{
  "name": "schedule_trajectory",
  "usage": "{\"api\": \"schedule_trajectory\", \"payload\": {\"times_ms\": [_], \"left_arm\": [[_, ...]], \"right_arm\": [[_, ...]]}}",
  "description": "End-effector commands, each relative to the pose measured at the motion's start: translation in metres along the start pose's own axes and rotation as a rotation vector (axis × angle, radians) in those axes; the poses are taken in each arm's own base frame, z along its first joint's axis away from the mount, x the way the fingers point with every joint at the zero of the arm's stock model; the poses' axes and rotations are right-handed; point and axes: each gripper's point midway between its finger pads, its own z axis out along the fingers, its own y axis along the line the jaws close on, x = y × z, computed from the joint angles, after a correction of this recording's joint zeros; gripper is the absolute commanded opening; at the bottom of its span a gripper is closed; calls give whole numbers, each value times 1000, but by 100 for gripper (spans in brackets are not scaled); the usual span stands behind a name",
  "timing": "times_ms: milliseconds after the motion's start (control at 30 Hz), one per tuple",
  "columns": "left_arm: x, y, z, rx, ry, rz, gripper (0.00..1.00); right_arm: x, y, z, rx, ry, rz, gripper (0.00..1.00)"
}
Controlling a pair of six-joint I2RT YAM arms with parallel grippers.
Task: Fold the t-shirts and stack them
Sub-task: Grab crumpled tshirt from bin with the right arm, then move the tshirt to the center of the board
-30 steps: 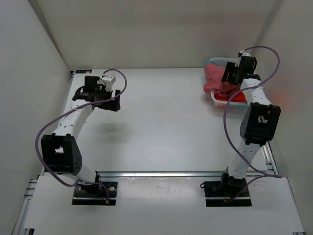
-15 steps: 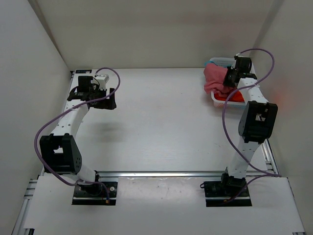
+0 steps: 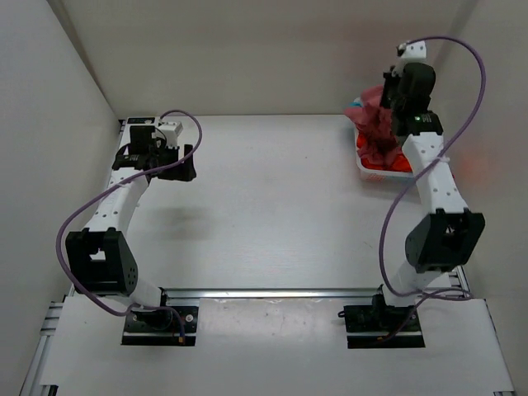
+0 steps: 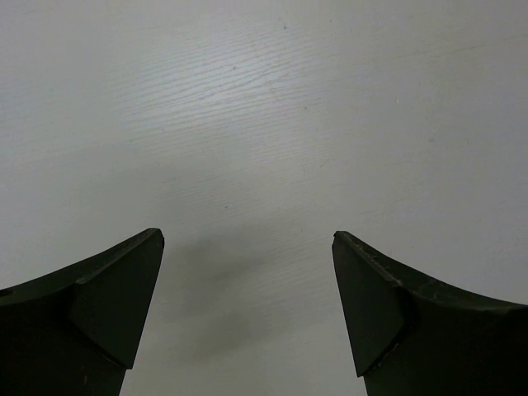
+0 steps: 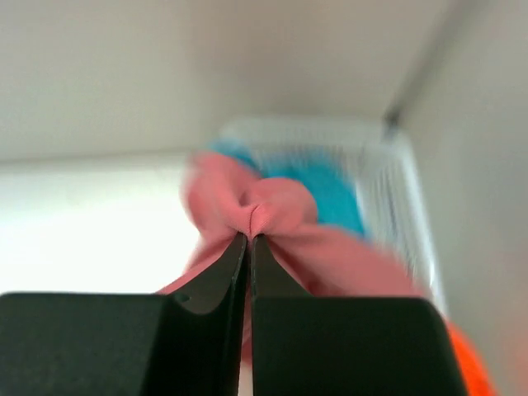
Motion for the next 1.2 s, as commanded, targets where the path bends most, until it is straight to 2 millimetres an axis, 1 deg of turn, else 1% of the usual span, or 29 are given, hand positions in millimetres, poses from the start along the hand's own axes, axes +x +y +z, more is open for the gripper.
{"api": "schedule_trajectory", "payload": {"times_ms": [0, 33, 100, 133, 167, 200, 233, 300, 333, 433, 500, 533, 567, 600, 633, 667, 733, 767, 800, 833, 867, 900, 933, 967, 1000, 1033, 1067, 1100, 1167], "left_arm": [[-52, -11, -31, 15, -174, 39, 93], [-57, -10, -35, 15, -193, 40, 92], [-63, -11, -38, 17, -213, 37, 93], [-68, 0, -44, -6, -237, 23, 92], [-75, 5, -50, -19, -262, 9, 93], [-80, 6, -53, -21, -282, 0, 93], [-87, 8, -59, -24, -305, -10, 93], [-95, 14, -68, -22, -339, -25, 93], [-100, 22, -76, -43, -359, -41, 93], [-110, 31, -89, -66, -402, -42, 93], [-113, 33, -95, -84, -411, -27, 94], [-113, 34, -96, -90, -412, -21, 95], [-114, 36, -96, -97, -412, -21, 94], [-112, 39, -96, -102, -407, -26, 94], [-110, 41, -96, -104, -395, -31, 94], [-107, 42, -95, -105, -385, -30, 95], [-98, 38, -82, -87, -335, -21, 95], [-91, 39, -75, -87, -295, -14, 94], [-88, 37, -71, -82, -278, -10, 95], [-79, 31, -64, -69, -233, 17, 94], [-76, 28, -59, -73, -209, 53, 95], [-65, 26, -53, -72, -158, 93, 95], [-56, 17, -48, -56, -123, 129, 94], [-42, 12, -44, -66, -80, 176, 95], [-38, -2, -41, -47, -63, 252, 94], [-26, -13, -37, -54, -37, 310, 94], [-8, -27, -31, -48, 11, 393, 94], [6, -30, -26, -56, 52, 453, 94], [22, -66, -20, 1, 76, 578, 92]], "right_arm": [[-182, 47, -120, -20, -598, -133, 0], [-201, 53, -143, -6, -678, -181, 0], [-226, 91, -189, -52, -799, -230, 0], [-238, 106, -213, -70, -859, -244, 0], [-247, 112, -229, -73, -899, -271, 0], [-253, 131, -248, -113, -943, -281, 0], [-257, 140, -257, -134, -970, -277, 0], [-261, 170, -284, -206, -1015, -276, 0], [-258, 186, -289, -244, -1011, -266, 0], [-268, 206, -324, -345, -1076, -212, 0], [-262, 220, -319, -407, -1051, -177, 0], [-261, 216, -314, -406, -1033, -182, 0], [-252, 222, -302, -431, -984, -162, 0], [-239, 227, -280, -445, -925, -141, 0], [-230, 221, -262, -440, -885, -145, 0], [-210, 225, -240, -465, -811, -133, 1], [-166, 220, -176, -467, -629, -91, 0], [-150, 211, -156, -466, -558, -86, 0], [-134, 214, -137, -475, -492, -57, 4], [-113, 213, -117, -493, -418, -63, 20], [-100, 210, -109, -499, -361, -73, 42], [-84, 211, -101, -502, -305, -68, 51], [-72, 207, -94, -494, -274, -76, 62], [-64, 200, -89, -484, -240, -53, 70], [-50, 200, -90, -493, -196, -31, 72], [-37, 192, -87, -479, -161, -15, 74], [-24, 185, -87, -474, -129, -10, 74], [-11, 183, -85, -471, -95, -1, 74], [13, 173, -90, -456, -52, 9, 71]]}}
